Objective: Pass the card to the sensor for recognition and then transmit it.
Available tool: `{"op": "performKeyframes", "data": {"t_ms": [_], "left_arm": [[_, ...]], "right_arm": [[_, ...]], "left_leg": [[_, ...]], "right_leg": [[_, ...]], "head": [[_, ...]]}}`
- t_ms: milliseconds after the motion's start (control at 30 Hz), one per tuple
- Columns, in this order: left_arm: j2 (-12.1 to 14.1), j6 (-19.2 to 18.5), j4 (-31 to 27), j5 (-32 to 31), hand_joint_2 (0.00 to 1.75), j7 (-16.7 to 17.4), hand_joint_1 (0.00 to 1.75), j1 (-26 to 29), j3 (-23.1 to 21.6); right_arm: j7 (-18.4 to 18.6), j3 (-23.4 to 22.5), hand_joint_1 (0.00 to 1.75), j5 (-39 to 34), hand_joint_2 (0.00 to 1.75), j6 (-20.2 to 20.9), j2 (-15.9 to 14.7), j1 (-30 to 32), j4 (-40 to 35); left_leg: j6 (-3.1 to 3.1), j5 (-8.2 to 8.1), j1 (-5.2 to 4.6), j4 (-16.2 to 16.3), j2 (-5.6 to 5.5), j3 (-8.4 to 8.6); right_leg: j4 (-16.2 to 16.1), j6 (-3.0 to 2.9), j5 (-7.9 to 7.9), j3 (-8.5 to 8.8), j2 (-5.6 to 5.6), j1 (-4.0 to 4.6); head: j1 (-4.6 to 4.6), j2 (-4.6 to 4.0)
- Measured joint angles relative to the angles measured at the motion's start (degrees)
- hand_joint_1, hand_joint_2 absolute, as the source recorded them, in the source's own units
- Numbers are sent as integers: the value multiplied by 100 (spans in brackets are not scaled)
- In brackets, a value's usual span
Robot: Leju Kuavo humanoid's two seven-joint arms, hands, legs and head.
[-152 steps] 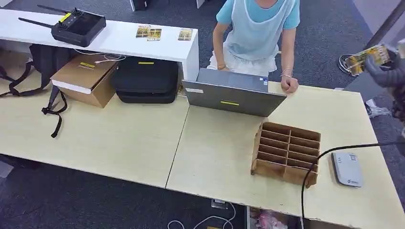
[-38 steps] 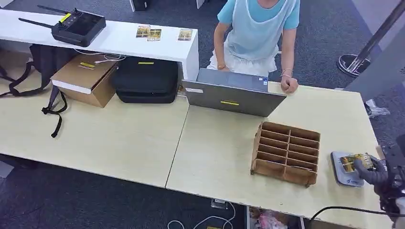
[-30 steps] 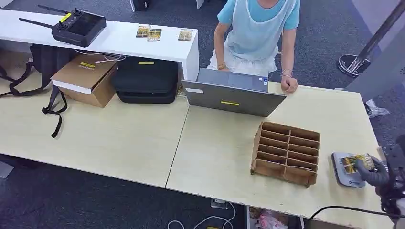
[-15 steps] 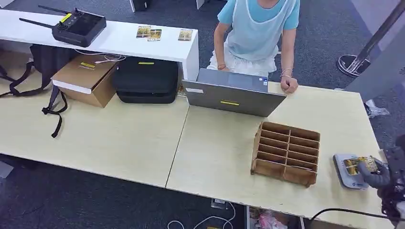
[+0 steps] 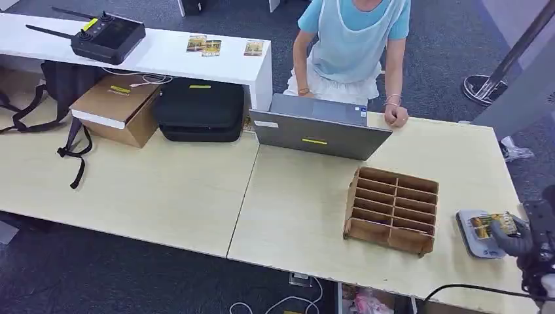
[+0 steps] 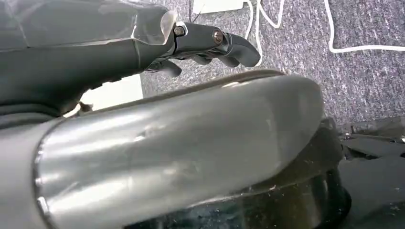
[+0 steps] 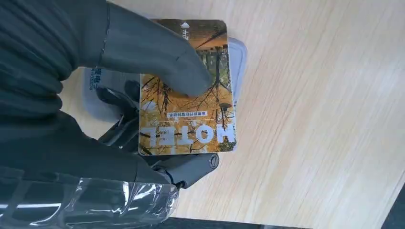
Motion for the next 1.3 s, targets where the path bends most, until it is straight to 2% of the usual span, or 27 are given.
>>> {"op": "performKeyframes", "data": {"t_ms": [167, 500, 867, 1300], "left_arm": [[-9, 2, 2, 26, 0, 11, 0, 1, 37], [-9, 0, 15, 22, 0, 11, 0, 1, 100], [-9, 0, 15, -61, 0, -28, 0, 0, 159], [-9, 2, 15, -136, 0, 0, 0, 1, 164]], "right_arm": [[-103, -61, 175, -116, 175, -149, 64, -25, 15], [-418, -326, 175, -413, 175, -86, 151, -29, 15], [-188, -431, 175, -389, 175, -405, 157, -76, 55], [-216, -691, 175, -503, 175, -536, 122, 168, 72]], "left_leg": [[0, 0, 0, 0, -3, -1], [0, 0, 0, 0, -2, -2], [0, 0, 0, 0, -2, -1], [0, 0, 0, 0, 0, -1]], "right_leg": [[0, 0, 0, 0, -4, 0], [0, 0, 0, -1, -3, 0], [0, 0, 0, -2, -3, 0], [-1, 0, -1, -5, -1, 0]], "head": [[2, 0], [0, 0], [2, 0], [2, 0]]}}
